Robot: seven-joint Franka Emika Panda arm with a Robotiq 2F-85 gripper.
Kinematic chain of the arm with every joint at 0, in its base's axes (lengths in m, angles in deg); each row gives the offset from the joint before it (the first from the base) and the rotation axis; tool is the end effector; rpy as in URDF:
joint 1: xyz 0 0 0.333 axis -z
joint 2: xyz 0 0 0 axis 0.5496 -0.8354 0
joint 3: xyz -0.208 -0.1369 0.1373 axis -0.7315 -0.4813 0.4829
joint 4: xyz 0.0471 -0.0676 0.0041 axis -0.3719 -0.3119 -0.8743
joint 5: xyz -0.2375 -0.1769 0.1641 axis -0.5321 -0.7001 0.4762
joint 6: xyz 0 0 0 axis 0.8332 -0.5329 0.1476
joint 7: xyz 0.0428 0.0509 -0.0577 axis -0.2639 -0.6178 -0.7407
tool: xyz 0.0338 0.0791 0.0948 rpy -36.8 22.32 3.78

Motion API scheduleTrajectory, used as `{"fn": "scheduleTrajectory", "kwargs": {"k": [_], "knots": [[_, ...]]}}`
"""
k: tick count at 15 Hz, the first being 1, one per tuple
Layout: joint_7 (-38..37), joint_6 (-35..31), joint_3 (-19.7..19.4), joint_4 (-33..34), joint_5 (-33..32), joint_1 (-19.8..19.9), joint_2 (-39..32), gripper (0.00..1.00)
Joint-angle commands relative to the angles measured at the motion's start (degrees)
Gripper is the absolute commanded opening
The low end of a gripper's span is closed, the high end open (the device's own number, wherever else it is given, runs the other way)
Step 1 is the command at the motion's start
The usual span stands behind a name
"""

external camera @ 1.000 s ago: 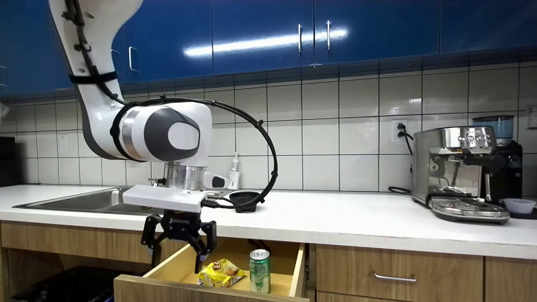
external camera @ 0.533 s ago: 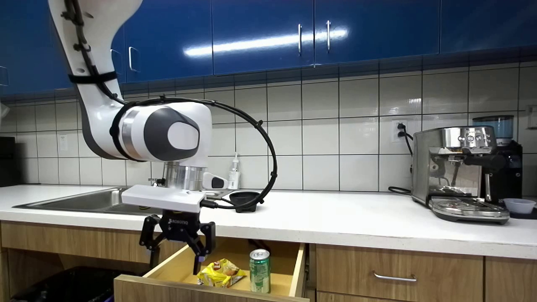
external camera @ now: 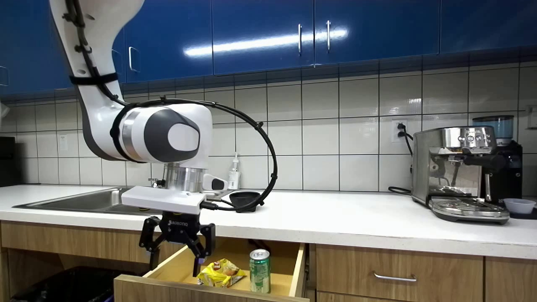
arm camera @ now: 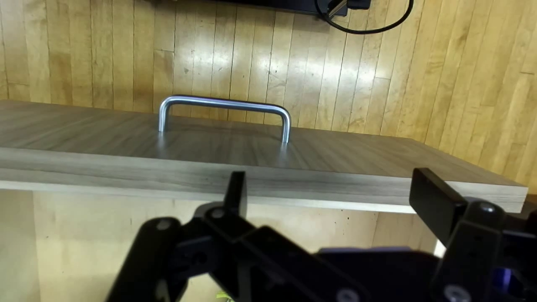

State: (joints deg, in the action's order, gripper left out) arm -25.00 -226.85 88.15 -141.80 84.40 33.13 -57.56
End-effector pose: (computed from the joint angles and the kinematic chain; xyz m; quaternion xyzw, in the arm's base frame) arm 0.3517 0.0075 0.2221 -0.9939 -0.0903 0.0431 0.0472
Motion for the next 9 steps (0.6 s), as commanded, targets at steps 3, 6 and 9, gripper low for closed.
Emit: {"fn": "scheduleTrajectory", "kwargs": {"k": [3,6,9], "knots": [[-0.15,0.17,-0.67,0.06,-0.15,-0.65,0.04,1.0],[-0.15,0.17,-0.67,0.06,-0.15,-0.65,0.04,1.0],[-0.94,0.65,-0.41,0.07,-0.68,-0.79,2.14,1.0]]}}
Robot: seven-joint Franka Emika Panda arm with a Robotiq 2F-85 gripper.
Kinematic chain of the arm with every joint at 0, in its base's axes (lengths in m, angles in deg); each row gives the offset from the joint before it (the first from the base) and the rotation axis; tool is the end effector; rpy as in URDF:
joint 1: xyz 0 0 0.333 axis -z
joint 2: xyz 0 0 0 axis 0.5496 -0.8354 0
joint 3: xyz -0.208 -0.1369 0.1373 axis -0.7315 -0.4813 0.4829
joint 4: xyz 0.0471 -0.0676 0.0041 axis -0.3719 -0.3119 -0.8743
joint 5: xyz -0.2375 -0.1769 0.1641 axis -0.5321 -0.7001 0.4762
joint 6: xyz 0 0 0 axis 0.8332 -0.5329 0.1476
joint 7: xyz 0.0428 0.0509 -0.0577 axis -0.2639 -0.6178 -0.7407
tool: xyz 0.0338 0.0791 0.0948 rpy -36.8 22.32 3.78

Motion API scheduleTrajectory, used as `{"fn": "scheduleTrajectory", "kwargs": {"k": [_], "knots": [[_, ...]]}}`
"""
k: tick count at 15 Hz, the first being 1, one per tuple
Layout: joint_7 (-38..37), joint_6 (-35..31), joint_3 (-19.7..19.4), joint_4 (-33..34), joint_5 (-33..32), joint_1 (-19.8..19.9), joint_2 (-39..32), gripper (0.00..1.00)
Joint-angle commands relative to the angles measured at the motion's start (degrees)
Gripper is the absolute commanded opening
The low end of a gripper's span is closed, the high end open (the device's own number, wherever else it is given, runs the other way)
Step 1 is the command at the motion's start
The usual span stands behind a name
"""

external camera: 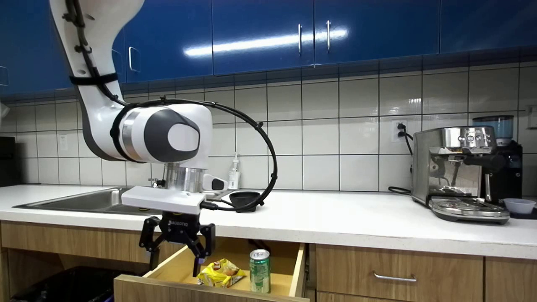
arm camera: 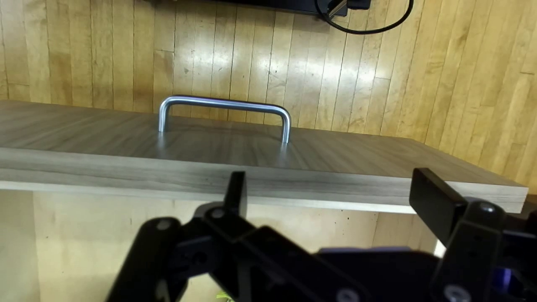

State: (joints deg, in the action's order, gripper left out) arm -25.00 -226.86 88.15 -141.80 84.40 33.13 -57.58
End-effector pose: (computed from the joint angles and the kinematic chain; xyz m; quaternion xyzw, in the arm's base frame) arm 0.3517 0.0075 0.2220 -0.9939 -0.0903 0.0432 0.0472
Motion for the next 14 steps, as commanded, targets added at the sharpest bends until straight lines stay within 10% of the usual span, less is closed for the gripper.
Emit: {"fn": "scheduleTrajectory", "kwargs": {"k": [1,14], "knots": [[-0.94,0.62,-0.35,-0.32,-0.89,-0.85,3.11,1.0],[-0.46,8.19,-0.73,0.0,-1.0,-3.43,6.58,1.0]]}}
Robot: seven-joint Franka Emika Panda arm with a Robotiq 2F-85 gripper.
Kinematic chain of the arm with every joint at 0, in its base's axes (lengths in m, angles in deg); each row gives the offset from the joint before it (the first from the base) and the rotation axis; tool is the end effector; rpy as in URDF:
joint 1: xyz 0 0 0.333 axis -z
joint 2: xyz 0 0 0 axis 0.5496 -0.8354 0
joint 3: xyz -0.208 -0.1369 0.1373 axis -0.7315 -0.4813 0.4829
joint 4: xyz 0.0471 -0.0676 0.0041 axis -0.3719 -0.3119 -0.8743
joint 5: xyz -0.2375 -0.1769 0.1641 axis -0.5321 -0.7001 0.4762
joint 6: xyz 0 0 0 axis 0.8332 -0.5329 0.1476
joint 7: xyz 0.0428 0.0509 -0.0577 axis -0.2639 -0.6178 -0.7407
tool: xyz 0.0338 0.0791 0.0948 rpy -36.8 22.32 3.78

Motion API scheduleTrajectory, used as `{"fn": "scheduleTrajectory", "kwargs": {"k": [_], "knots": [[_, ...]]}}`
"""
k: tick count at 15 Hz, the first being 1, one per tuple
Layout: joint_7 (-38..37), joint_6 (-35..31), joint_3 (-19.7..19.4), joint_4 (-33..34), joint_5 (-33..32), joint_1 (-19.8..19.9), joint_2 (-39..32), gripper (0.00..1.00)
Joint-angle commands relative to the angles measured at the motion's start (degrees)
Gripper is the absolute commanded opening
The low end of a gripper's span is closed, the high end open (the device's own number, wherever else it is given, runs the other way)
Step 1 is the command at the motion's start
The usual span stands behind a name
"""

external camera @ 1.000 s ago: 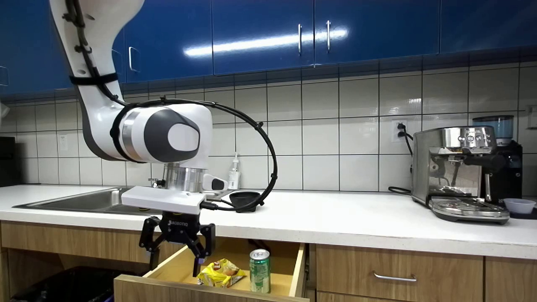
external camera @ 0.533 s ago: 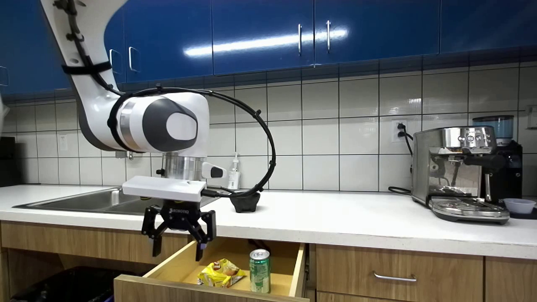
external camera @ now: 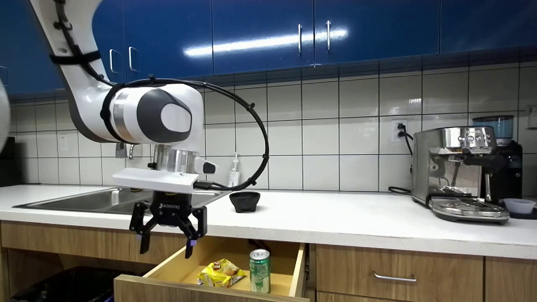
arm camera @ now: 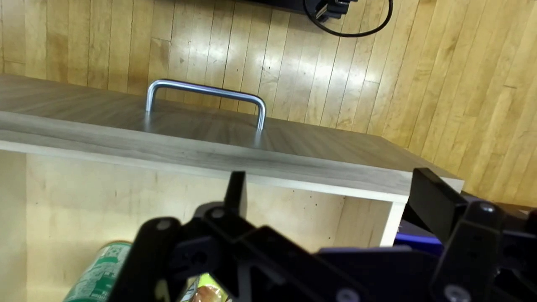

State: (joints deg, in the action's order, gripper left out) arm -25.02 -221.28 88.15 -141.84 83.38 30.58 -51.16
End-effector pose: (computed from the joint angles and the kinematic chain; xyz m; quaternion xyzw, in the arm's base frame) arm 0.3482 0.0253 0.2538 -0.9905 -0.1241 0.0371 0.0472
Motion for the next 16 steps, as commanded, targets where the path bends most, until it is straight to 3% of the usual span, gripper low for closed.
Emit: {"fn": "scheduleTrajectory", "kwargs": {"k": [1,12,16], "knots": [[-0.55,3.01,-0.72,0.01,-0.1,-0.86,-0.55,1.0],[-4.3,1.69,-0.04,-0.32,-2.55,0.25,-8.34,1.0],[-8.14,-0.55,-0.04,-0.31,-6.35,0.52,-10.47,1.0]]}}
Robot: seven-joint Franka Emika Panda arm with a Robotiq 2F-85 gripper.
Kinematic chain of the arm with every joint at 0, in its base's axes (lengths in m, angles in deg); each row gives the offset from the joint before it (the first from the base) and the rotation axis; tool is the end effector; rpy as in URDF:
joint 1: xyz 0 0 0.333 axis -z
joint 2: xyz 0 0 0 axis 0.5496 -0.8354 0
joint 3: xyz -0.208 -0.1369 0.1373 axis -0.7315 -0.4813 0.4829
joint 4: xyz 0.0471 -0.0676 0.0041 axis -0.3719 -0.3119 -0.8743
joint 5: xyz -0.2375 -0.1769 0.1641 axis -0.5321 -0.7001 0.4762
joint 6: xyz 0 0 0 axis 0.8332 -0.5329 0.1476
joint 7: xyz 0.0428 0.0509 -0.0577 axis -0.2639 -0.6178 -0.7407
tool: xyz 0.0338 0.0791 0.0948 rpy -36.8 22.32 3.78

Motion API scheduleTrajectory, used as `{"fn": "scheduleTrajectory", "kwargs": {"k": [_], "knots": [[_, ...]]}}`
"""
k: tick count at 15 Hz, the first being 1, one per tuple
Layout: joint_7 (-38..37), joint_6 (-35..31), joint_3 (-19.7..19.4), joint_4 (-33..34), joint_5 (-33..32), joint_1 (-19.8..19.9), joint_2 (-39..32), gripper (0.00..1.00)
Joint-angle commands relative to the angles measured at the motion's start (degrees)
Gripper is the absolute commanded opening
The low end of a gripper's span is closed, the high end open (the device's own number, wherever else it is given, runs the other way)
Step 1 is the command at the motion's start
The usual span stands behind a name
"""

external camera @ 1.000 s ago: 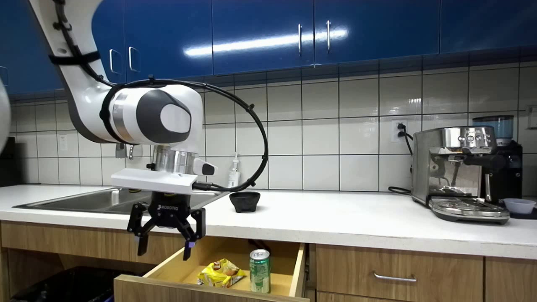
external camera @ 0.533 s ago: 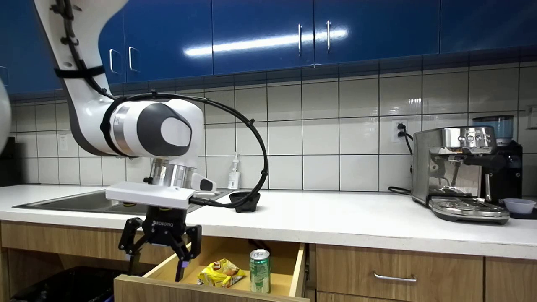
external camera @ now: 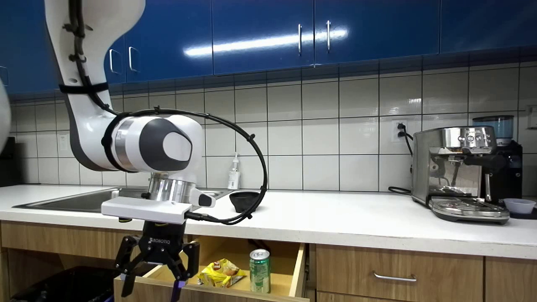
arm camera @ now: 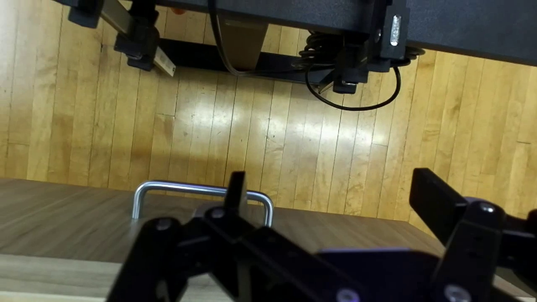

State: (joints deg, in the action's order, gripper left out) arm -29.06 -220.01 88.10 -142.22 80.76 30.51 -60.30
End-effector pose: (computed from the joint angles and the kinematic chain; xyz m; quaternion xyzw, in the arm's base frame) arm 0.3252 0.0244 0.1965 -0.9847 -0.1051 0.1334 0.0395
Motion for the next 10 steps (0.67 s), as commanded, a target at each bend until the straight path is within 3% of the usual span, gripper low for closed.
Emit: {"fn": "scheduleTrajectory", "kwargs": {"k": [1,10], "knots": [[-4.82,-2.48,-0.06,0.08,-4.4,0.66,-1.72,1.0],[-12.98,-9.48,-0.78,0.11,-9.55,0.77,-3.69,1.0]]}}
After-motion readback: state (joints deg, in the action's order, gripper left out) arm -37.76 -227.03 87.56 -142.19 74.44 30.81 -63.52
